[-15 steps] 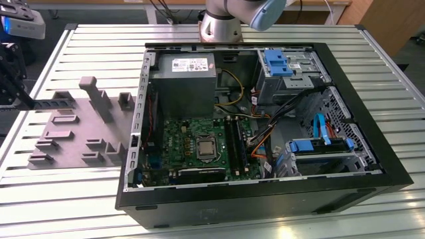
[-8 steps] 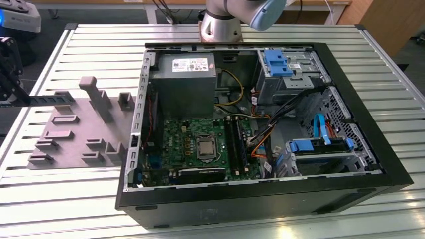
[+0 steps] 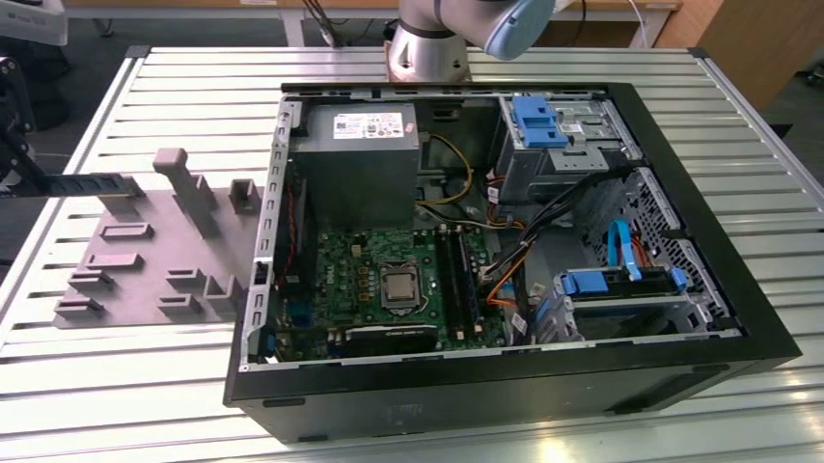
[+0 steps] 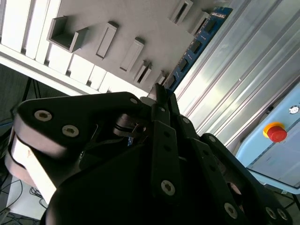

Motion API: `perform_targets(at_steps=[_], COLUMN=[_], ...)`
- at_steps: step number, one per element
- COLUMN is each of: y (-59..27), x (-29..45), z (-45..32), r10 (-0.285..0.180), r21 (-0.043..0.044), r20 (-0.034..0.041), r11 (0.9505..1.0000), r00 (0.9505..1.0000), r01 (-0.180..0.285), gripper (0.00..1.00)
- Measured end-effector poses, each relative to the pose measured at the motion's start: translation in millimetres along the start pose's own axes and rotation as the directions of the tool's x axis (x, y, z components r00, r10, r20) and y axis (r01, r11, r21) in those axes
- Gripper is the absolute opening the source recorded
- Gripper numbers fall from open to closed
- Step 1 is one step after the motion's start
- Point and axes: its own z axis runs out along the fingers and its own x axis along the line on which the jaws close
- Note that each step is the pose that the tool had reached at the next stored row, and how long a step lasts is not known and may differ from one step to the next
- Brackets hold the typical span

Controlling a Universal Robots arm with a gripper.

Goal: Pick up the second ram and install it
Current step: 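Pick up the second ram and move it above second insertion slot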

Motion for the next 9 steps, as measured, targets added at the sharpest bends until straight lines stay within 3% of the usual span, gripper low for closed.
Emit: perform_targets(at_steps=[9], y=[0.2], x=[-0.3], z=[-14.7], r10=[0.000], r21=[0.0000], r20=[0.0000], r11=[1.0000], r00=[1.0000], r01=[0.000], gripper=[0.14])
